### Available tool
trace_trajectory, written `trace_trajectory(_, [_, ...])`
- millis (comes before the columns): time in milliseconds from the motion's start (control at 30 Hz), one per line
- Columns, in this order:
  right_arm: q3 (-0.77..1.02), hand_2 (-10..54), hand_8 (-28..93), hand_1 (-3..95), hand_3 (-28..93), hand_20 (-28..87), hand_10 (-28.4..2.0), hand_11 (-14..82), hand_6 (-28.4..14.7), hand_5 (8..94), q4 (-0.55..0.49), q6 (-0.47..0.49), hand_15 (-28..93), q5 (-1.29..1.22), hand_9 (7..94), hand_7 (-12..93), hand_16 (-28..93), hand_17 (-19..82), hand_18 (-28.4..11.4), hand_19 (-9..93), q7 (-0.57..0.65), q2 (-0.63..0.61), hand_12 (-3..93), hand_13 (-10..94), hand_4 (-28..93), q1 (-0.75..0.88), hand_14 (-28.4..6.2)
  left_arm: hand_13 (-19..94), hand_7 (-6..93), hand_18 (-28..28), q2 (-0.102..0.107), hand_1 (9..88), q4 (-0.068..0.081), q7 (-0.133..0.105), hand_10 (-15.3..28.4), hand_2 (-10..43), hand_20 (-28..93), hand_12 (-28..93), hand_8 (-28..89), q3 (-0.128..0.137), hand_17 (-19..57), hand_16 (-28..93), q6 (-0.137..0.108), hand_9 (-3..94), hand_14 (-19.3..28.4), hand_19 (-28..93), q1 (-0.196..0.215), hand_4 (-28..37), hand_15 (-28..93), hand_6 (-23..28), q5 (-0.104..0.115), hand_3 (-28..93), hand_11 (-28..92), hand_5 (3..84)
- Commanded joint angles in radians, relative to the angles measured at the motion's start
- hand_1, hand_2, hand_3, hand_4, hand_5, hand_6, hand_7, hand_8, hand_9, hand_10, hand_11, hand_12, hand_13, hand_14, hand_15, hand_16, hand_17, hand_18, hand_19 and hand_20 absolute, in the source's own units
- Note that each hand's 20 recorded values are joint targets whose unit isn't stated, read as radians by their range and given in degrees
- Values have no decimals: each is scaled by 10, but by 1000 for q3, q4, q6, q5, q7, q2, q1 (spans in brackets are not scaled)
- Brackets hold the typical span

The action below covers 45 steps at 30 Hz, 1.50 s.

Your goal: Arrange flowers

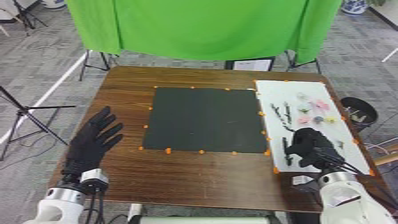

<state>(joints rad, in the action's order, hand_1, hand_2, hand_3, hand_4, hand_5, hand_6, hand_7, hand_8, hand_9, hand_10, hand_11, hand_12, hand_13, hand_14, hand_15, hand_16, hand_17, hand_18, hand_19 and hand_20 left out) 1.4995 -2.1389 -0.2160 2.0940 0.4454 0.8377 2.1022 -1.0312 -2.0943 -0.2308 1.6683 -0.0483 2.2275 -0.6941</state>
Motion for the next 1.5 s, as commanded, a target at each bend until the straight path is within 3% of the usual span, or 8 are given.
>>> trace_trajectory(33, [-33,-67,282,330,932,687,-62,657,-21,613,-44,123,857,82,805,662,363,437,-216,932,151,-20,650,771,-54,-107,-72,166,204,239,11,249,-8,2,107,-81,91,199,-104,9,-110,28,-8,197,151,389,18,-283,259,32,-5,675,187,253])
trace_trajectory(167, [-13,-93,197,326,850,653,-80,669,-4,588,-69,288,836,117,766,619,379,409,-212,932,259,-2,566,740,-233,-104,-82,167,204,239,6,249,-8,3,106,-81,91,199,-104,8,-110,28,-5,197,150,390,19,-282,259,32,-6,674,187,253])
trace_trajectory(200, [-9,-94,-11,269,840,642,-83,664,-23,603,-74,323,832,133,751,568,383,400,-213,932,270,3,566,731,-265,-98,-86,166,204,239,7,249,-9,8,106,-81,91,199,-104,9,-110,28,-8,197,151,390,19,-282,259,32,-5,674,187,253])
trace_trajectory(267, [-5,-95,-136,210,800,636,-87,657,-32,627,-77,352,829,141,742,471,388,389,-217,932,274,5,573,721,-281,-88,-90,166,204,239,6,249,-12,5,106,-81,91,199,-104,14,-110,28,-8,197,151,390,29,-283,259,32,-5,673,187,253])
trace_trajectory(433, [-18,-95,-127,207,716,625,-96,646,-39,632,-77,410,827,120,730,393,390,371,-222,932,268,14,582,702,-283,-88,-99,167,204,239,6,249,-9,5,107,-81,90,199,-104,15,-110,28,-2,197,151,390,26,-283,258,32,-7,673,188,253])
trace_trajectory(633, [-69,-95,-122,202,723,606,-101,640,-38,622,-41,468,823,170,714,376,387,357,-223,932,282,23,580,688,-283,-98,-102,167,203,239,4,250,-5,8,107,-80,90,199,-104,7,-110,28,-1,198,150,389,19,-282,258,32,-11,672,187,253])
trace_trajectory(1367, [-155,-95,-123,283,803,593,-94,644,-27,641,12,496,821,331,726,382,377,369,-224,932,332,10,566,701,-283,-79,-96,166,203,240,3,251,0,18,107,-81,90,199,-104,7,-111,28,2,198,151,389,13,-282,257,32,-17,675,188,253])
trace_trajectory(1500, [-187,-95,-67,359,764,605,-85,647,-11,678,39,474,819,363,745,388,379,393,-222,932,316,9,559,726,-283,-58,-89,166,202,240,7,252,-2,18,106,-80,90,199,-104,6,-111,28,1,197,150,389,13,-282,257,33,-18,675,188,253])
